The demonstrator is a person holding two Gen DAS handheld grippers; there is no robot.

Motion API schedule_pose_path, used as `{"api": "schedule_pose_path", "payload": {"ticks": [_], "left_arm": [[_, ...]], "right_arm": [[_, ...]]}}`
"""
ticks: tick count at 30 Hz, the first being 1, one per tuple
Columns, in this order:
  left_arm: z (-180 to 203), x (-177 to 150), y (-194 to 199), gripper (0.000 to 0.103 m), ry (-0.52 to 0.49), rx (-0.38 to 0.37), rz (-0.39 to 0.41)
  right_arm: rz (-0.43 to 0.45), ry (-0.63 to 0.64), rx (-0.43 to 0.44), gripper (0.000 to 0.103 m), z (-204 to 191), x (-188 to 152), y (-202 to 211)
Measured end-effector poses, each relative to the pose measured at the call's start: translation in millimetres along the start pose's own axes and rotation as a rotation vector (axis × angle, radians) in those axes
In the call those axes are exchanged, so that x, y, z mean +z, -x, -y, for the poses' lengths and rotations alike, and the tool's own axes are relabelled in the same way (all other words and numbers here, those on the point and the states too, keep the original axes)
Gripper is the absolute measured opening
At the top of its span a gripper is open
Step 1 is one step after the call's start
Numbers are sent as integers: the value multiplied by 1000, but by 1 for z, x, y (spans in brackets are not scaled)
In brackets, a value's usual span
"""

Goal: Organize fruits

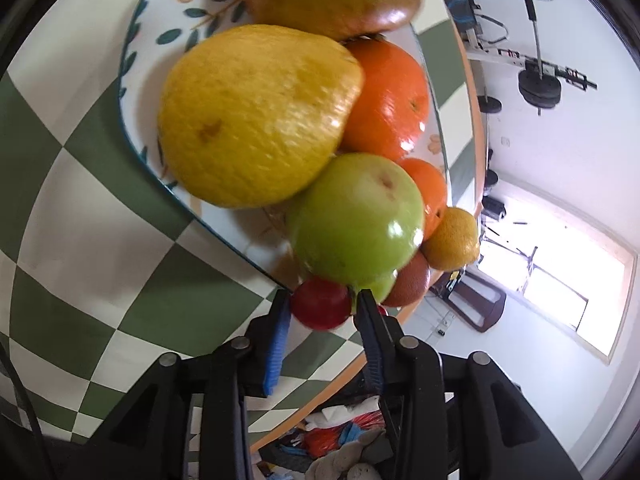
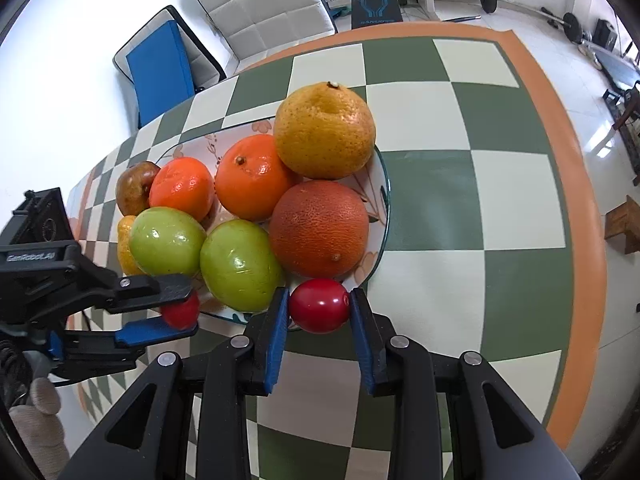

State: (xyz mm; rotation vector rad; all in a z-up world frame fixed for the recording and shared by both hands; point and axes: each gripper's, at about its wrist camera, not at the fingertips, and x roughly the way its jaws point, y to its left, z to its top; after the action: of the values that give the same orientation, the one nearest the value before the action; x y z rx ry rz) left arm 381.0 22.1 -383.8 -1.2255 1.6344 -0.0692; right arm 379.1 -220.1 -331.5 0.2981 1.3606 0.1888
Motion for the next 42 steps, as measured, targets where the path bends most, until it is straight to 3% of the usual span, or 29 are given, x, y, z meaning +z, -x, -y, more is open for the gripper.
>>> {"api": "schedule_pose_path", "payload": {"ticks": [4,9,11,13,16,18,20,22,24,30,42], "left_arm": [[-6,3,5,36,17,5,13],[-2,-2,8,36,-13,33,22],[5,-6,10,36,-47,76,35],[15,-13,15,36,-123,164,62],[36,-32,19,36,-338,397,139],[45,-43,21,40,-455,518,190],[51,-53,23,63,-550,612,241],[58,-64,27,72,-630,679,296],[65,-75,31,93,-694,735,345],[75,-100,53,101,-780,750,437],[85,-157,107,101,-866,680,556]], "right_arm": [[8,-19,50,47,6,-2,2],[17,-10,67,48,5,-5,7],[23,-8,65,48,4,-5,12],[45,13,40,59,1,-8,22],[63,38,-26,78,-6,-14,36],[64,48,-86,86,-9,-20,43],[73,57,-118,90,-13,-25,51],[88,59,-167,95,-15,-30,60],[110,55,-207,96,-17,-35,70],[166,36,-250,99,-24,-39,101],[281,53,-290,99,-59,-63,174]]}}
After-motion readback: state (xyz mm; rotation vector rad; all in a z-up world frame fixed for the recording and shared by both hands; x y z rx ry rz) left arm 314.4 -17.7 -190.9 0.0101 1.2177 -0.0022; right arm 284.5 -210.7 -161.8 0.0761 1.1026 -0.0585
